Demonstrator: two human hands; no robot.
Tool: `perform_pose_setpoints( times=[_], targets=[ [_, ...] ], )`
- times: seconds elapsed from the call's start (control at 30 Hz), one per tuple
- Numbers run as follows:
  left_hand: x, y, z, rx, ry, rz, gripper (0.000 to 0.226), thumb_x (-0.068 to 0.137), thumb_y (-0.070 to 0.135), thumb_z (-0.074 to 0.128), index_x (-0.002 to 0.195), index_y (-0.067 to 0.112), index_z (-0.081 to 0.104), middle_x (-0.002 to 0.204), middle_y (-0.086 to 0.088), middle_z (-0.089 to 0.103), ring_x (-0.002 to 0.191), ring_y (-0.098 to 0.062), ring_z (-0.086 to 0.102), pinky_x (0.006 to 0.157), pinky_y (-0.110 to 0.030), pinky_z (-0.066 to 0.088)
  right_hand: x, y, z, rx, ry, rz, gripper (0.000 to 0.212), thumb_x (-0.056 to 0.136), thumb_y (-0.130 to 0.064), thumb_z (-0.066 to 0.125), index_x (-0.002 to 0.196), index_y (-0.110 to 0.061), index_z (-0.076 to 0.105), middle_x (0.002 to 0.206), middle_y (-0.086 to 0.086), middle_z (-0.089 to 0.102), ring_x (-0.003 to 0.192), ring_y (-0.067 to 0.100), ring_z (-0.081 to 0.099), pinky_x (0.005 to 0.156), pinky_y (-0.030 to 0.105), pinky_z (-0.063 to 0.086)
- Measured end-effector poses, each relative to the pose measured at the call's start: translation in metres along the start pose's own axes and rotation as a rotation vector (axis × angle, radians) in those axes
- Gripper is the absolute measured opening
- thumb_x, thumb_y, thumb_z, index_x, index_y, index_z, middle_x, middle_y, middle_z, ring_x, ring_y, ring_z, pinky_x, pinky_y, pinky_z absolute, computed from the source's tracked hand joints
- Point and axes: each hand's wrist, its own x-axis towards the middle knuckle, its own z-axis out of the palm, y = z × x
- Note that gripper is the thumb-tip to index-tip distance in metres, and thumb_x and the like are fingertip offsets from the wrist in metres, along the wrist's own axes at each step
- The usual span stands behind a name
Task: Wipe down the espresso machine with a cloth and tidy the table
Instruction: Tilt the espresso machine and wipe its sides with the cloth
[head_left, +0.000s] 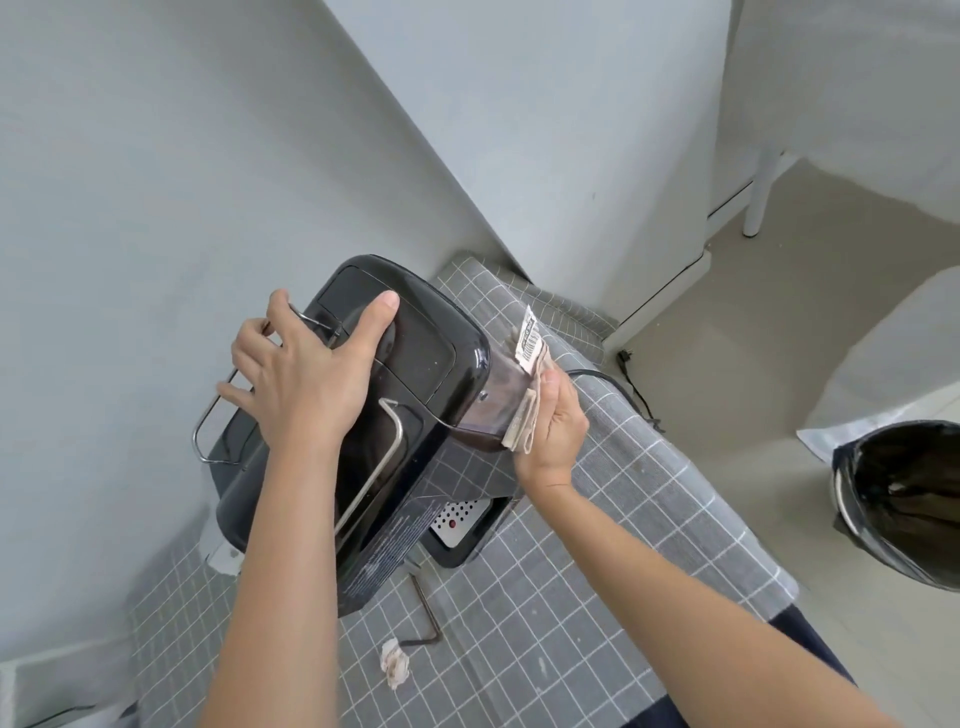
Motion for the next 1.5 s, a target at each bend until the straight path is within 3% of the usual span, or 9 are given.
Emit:
perform_pose_setpoints(
  times=[0.2,0.47,0.63,0.7,0.8,0.93,1.1,1.23,1.5],
  targets=[
    [-0.004,0.001,-0.002,-0.023,0.008,0.008,0.109,0.058,0.095,0.029,0.143,0.027,0.024,0.144,-0.011,0.029,0.142,-0.027,0.016,0.112,-0.063,0.005,0.024,0.002,-0.052,-0.245,-0.196,0.110,0.039,0.099,-0.039,0.026,0.076,-0.027,0.054,0.077,-0.001,0.061,0.082,0.023,0.060,0.080,0.046,0.048],
    [-0.003,0.000,-0.002,-0.028,0.020,0.008,0.110,0.058,0.096,0.027,0.143,0.026,0.025,0.143,-0.011,0.031,0.141,-0.028,0.018,0.112,-0.063,0.005,0.012,0.014,-0.130,-0.504,-0.153,-0.240,0.063,0.077,0.019,0.043,0.131,-0.012,0.050,0.146,0.007,0.045,0.140,0.027,0.035,0.114,0.036,0.027],
    [-0.002,-0.001,-0.001,-0.037,0.007,0.005,0.110,0.057,0.096,0.029,0.143,0.027,0.024,0.146,-0.012,0.028,0.142,-0.028,0.015,0.111,-0.063,0.002,-0.010,0.070,-0.120,-1.242,-0.696,-0.509,0.070,0.092,-0.064,0.035,0.152,-0.031,0.023,0.162,0.015,0.003,0.147,0.043,-0.007,0.117,0.061,-0.001],
    [-0.001,-0.002,-0.001,-0.040,0.009,0.001,0.110,0.057,0.096,0.029,0.143,0.026,0.025,0.147,-0.012,0.027,0.141,-0.028,0.016,0.111,-0.062,0.003,-0.005,0.086,-0.125,-1.394,-0.797,-0.548,0.075,0.085,-0.055,0.053,0.150,-0.026,0.030,0.161,0.022,0.009,0.146,0.049,0.001,0.115,0.065,0.010],
    [-0.001,-0.001,0.000,-0.049,0.009,-0.009,0.110,0.057,0.095,0.032,0.142,0.025,0.025,0.148,-0.011,0.027,0.141,-0.028,0.016,0.111,-0.061,0.003,0.009,0.088,-0.127,-1.175,-0.754,-0.564,0.057,0.065,-0.013,0.072,0.120,-0.018,0.059,0.140,0.018,0.053,0.130,0.040,0.046,0.104,0.059,0.041],
    [-0.001,0.000,0.001,-0.038,0.013,-0.008,0.108,0.058,0.095,0.031,0.142,0.027,0.025,0.147,-0.011,0.027,0.141,-0.028,0.016,0.111,-0.060,0.004,0.016,0.029,-0.111,-0.376,-0.360,-0.098,0.025,0.103,-0.028,0.034,0.100,-0.021,0.057,0.078,0.006,0.066,0.071,0.018,0.063,0.074,0.034,0.052],
    [0.000,0.001,0.002,-0.019,0.026,-0.005,0.106,0.059,0.095,0.029,0.141,0.029,0.026,0.146,-0.011,0.028,0.140,-0.028,0.018,0.112,-0.058,0.006,0.036,-0.001,-0.036,-0.025,-0.372,0.260,0.052,0.094,-0.061,0.029,0.078,-0.023,0.061,0.075,-0.005,0.066,0.082,0.019,0.059,0.092,0.044,0.047],
    [0.002,-0.001,0.003,-0.011,0.032,-0.005,0.104,0.060,0.093,0.029,0.141,0.028,0.026,0.146,-0.012,0.028,0.140,-0.028,0.018,0.111,-0.058,0.008,0.029,0.026,-0.002,0.116,-0.192,0.433,0.071,0.079,-0.085,0.025,0.106,-0.033,0.066,0.122,0.014,0.063,0.109,0.025,0.056,0.102,0.049,0.040],
    [0.002,-0.002,0.002,-0.013,0.026,0.005,0.102,0.062,0.092,0.033,0.141,0.027,0.025,0.147,-0.013,0.028,0.141,-0.028,0.017,0.112,-0.059,0.009,-0.032,-0.074,0.002,0.184,-0.148,-0.104,0.032,0.099,-0.035,0.031,0.099,-0.055,0.055,0.107,-0.032,0.053,0.117,-0.001,0.044,0.099,0.012,0.028]
  ],
)
